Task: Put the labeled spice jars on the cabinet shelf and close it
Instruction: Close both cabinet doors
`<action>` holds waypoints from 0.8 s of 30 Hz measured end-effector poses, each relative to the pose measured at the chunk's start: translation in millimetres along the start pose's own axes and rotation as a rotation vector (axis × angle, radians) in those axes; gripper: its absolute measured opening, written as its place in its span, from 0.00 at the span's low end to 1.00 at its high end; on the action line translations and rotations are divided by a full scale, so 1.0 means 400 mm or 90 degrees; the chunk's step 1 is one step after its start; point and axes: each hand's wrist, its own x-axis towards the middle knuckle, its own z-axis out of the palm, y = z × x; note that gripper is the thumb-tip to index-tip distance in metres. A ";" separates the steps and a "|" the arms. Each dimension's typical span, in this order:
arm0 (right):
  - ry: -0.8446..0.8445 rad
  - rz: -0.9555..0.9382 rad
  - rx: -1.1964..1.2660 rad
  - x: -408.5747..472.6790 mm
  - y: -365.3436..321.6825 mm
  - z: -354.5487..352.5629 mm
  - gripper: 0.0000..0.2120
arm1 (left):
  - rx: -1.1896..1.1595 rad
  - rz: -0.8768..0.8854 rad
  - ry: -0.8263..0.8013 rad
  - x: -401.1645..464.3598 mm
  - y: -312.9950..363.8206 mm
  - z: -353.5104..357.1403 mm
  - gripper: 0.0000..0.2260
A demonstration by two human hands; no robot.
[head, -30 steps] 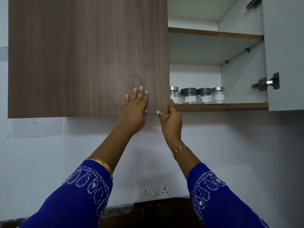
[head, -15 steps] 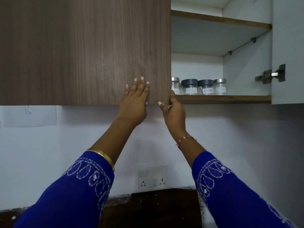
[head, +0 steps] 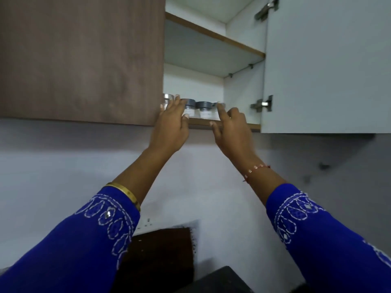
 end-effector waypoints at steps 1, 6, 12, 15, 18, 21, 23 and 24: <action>0.003 -0.024 -0.043 -0.008 0.033 -0.021 0.23 | -0.026 0.015 -0.004 0.001 0.034 0.024 0.21; 0.026 -0.039 -0.196 -0.044 0.236 -0.171 0.23 | -0.130 0.096 -0.029 0.017 0.255 0.157 0.20; 0.082 -0.004 -0.311 -0.061 0.478 -0.365 0.22 | -0.148 0.212 -0.031 0.052 0.505 0.310 0.20; 0.106 -0.011 -0.391 -0.063 0.603 -0.455 0.23 | -0.180 0.219 -0.011 0.082 0.626 0.380 0.20; 0.131 0.015 -0.452 -0.063 0.725 -0.529 0.24 | -0.206 0.239 -0.001 0.108 0.744 0.442 0.20; 0.145 0.102 -0.403 -0.065 0.816 -0.579 0.25 | -0.215 0.256 -0.003 0.130 0.836 0.496 0.20; 0.154 0.167 -0.314 -0.066 0.860 -0.592 0.25 | -0.215 0.255 -0.004 0.145 0.881 0.528 0.20; 0.153 0.209 -0.249 -0.063 0.890 -0.590 0.25 | -0.213 0.254 -0.008 0.152 0.898 0.544 0.20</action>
